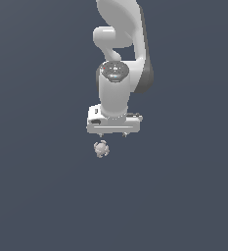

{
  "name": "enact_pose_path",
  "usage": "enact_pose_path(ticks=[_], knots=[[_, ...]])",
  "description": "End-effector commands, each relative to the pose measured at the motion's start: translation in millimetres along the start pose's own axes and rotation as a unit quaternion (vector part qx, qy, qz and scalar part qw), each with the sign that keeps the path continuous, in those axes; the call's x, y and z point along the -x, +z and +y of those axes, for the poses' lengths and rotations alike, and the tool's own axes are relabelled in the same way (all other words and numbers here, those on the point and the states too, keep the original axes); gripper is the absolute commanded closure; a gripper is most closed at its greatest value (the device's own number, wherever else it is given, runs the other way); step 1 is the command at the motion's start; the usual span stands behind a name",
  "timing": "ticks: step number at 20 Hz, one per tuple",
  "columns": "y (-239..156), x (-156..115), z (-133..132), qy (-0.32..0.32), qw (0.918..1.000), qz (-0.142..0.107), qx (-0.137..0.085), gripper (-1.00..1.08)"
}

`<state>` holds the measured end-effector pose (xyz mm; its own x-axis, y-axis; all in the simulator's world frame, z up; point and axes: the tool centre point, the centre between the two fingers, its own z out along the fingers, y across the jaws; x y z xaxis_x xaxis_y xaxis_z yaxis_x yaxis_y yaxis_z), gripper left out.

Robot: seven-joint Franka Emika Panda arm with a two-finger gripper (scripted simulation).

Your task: Pick up the object and move it to a goal position.

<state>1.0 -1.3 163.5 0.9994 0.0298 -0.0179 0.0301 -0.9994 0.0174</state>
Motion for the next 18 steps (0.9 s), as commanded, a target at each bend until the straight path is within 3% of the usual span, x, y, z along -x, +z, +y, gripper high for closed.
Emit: enact_pose_path(ticks=[1, 10, 18], knots=[[0, 0, 0, 0.000, 1.0000, 0.000, 0.000, -0.92], [-21, -14, 7, -0.014, 0.9996, 0.026, 0.004, -0.92], [-20, -14, 8, -0.016, 0.9995, 0.026, 0.004, -0.92]])
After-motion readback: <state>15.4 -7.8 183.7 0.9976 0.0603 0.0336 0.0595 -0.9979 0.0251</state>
